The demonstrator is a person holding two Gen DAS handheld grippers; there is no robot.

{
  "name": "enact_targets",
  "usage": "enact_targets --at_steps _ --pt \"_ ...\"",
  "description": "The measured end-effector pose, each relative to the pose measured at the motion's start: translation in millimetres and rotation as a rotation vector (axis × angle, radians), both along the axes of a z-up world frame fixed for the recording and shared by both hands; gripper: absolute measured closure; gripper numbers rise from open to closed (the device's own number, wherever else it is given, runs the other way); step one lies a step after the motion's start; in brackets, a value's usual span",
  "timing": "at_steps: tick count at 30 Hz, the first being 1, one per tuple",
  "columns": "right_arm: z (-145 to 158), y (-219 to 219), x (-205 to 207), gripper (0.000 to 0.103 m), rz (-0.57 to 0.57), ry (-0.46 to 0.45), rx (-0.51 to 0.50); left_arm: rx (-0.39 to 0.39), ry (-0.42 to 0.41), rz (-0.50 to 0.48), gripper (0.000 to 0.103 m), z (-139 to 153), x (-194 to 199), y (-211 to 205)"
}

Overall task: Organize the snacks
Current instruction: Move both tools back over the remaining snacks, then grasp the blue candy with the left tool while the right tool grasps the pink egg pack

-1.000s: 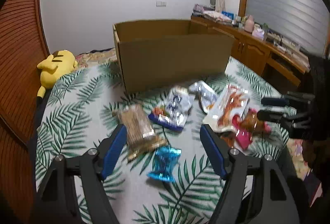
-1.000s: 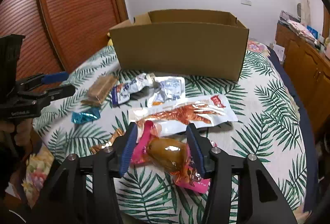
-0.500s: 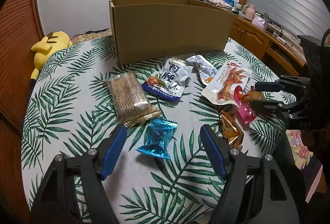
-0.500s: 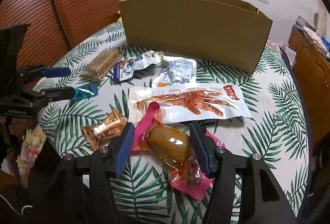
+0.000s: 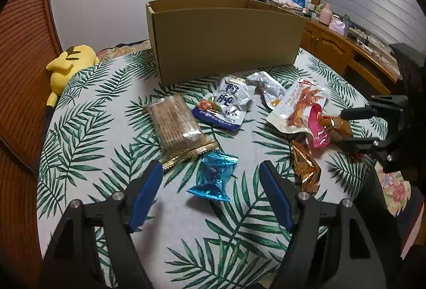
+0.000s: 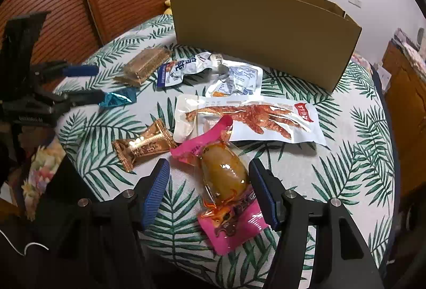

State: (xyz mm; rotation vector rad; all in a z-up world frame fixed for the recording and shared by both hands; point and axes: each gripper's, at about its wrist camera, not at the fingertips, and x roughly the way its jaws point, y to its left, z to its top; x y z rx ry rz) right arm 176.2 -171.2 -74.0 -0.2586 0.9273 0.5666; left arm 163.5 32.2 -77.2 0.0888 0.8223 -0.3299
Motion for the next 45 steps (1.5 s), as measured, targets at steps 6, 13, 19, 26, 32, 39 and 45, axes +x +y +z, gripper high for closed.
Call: enact_targets --at_steps 6,13,19,26,32,39,45 --pt "-1 4 5 0.040 0.009 -0.020 -0.047 0.008 -0.013 0.012 0.028 3 4 7" --pt "-1 5 15 0.039 0.033 -0.020 -0.097 0.021 -0.008 -0.021 0.028 4 7 8" --pt "4 0 14 0.039 0.080 -0.002 -0.126 -0.002 0.028 -0.065 0.028 3 9 9" --pt "-4 5 14 0.039 0.120 0.010 -0.190 -0.013 0.043 -0.099 0.029 2 10 1" --pt "-14 10 26 0.037 0.136 0.035 -0.191 0.009 0.072 -0.119 0.043 -6 12 -6" --pt "-24 8 32 0.038 0.130 0.058 -0.156 0.041 0.080 -0.140 0.061 -13 14 -12" --pt "-25 4 30 0.043 0.122 0.059 -0.104 0.069 0.097 -0.131 0.063 -20 19 -15"
